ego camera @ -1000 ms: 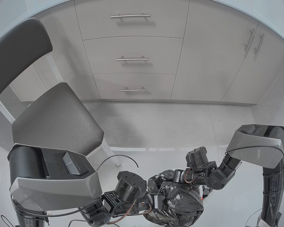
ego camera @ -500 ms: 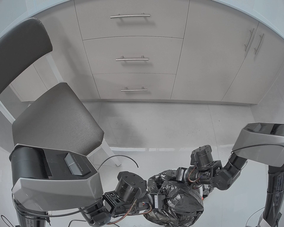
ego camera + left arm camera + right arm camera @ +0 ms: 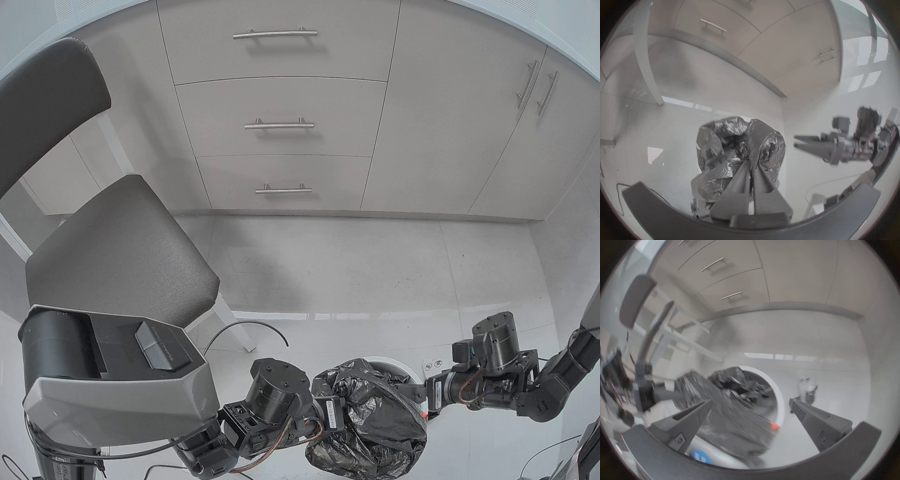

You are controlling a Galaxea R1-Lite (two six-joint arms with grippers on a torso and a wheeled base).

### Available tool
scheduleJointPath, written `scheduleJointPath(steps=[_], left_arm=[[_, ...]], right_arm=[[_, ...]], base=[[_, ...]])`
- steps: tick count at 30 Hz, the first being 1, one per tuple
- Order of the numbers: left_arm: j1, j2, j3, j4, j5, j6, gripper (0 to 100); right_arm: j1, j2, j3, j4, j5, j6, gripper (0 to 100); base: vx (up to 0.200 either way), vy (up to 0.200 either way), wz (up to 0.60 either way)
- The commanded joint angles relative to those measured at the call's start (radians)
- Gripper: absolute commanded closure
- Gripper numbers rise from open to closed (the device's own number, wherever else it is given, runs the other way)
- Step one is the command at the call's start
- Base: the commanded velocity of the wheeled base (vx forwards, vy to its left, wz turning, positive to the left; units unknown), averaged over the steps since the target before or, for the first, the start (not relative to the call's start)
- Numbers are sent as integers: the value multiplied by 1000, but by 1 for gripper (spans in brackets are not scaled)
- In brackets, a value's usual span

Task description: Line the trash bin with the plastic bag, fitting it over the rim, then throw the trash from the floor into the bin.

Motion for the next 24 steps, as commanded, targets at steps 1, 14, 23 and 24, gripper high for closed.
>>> scheduleJointPath(steps=[1,14,23,24], left_arm=[[-15,-15,-68,0,155,-5,100],[-20,-17,-98,-4,165,7,100],[-23,-17,-98,-7,145,7,100],[-23,-17,-97,-7,141,7,100]], right_arm=[[13,-66,162,-6,-133,-108,0],[130,158,128,-183,-142,-119,0],[75,261,36,-187,-146,-116,0],[64,267,22,-187,-146,-116,0]], base=[[0,0,0],[0,0,0],[0,0,0],[0,0,0]])
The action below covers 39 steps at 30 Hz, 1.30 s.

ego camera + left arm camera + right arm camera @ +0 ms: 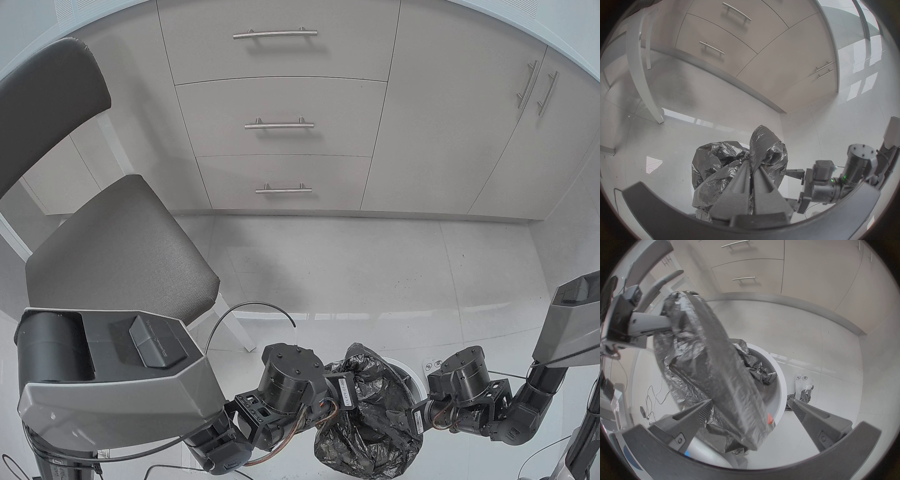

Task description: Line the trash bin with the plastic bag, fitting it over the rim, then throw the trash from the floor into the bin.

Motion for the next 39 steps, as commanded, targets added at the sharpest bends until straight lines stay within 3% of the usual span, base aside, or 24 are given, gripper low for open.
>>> scheduleJointPath(steps=[1,11,17,19,20,29,39], left_arm=[[-1,0,2,-1,-12,-1,100],[-1,0,5,-6,-12,-1,100],[7,9,12,-7,-1,69,100],[7,9,12,-7,-1,69,100],[8,13,23,-15,8,90,100],[8,33,25,-41,9,93,100],[8,66,29,-64,45,142,100]], right_arm=[[-50,73,-62,-1,-2,1,0],[-94,99,-134,-1,-24,-19,0],[-93,95,-137,-2,-125,-21,0],[-93,95,-137,-2,-125,-21,0],[-91,95,-134,-8,-200,-24,0],[-102,98,-140,-13,-324,-49,0],[-108,122,-164,-73,-321,-68,0]], base=[[0,0,0],[0,0,0],[0,0,0],[0,0,0],[0,0,0],[0,0,0],[0,0,0]])
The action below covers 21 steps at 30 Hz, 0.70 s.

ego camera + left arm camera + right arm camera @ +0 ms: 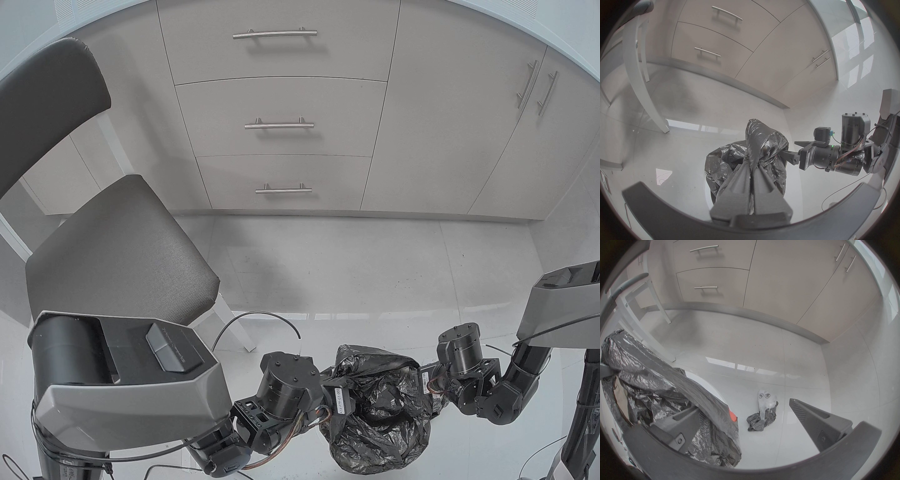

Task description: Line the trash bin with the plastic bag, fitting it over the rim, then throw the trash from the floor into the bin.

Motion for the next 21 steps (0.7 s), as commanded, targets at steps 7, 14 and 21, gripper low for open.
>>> scheduleJointPath(steps=[7,14,21], left_arm=[[-6,33,14,-56,27,44,100],[-8,47,16,-55,49,53,100],[-5,62,22,-55,49,101,0]], right_arm=[[-5,68,-19,-97,6,-24,0],[-6,93,-20,-153,7,-25,0],[-15,97,-46,-191,42,-22,0]], base=[[0,0,0],[0,0,0],[0,0,0]])
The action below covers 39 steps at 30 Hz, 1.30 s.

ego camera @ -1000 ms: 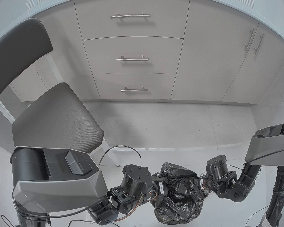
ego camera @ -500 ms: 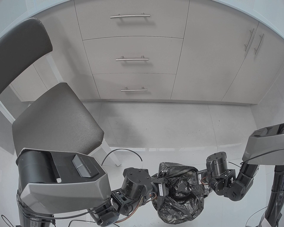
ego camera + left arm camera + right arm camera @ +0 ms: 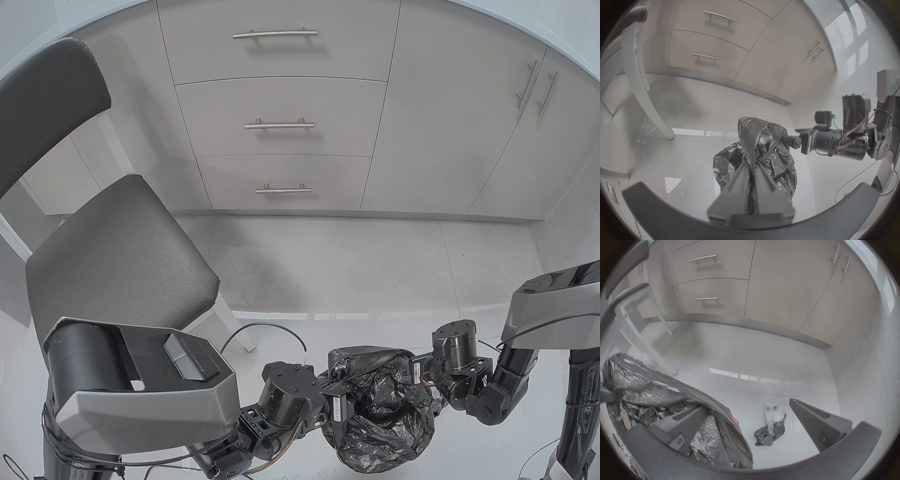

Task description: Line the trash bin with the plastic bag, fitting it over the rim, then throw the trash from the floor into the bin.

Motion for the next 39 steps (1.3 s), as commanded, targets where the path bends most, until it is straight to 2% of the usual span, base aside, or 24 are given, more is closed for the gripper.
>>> scheduleJointPath(steps=[1,7,11,19,23,28,30,31,39], left_arm=[[2,14,2,0,1,2,0],[6,33,-1,0,1,13,0],[23,51,2,-2,4,85,0],[29,54,11,-6,9,114,0],[48,60,16,-5,12,186,0],[74,76,1,4,75,241,0],[74,76,1,4,75,241,0],[104,103,-7,-6,119,258,0],[110,108,-12,-8,141,268,0]], right_arm=[[-4,9,-11,-8,11,1,0],[-7,46,-22,-55,26,3,0],[-8,74,-26,-93,28,1,0],[-8,75,-25,-106,26,3,0],[-7,78,-26,-107,28,6,0],[-7,80,-26,-127,28,8,0],[-7,80,-26,-127,28,8,0],[-4,83,-15,-170,28,5,0],[3,92,0,-219,28,5,0]], base=[[0,0,0],[0,0,0],[0,0,0],[0,0,0],[0,0,0],[0,0,0],[0,0,0],[0,0,0],[0,0,0]])
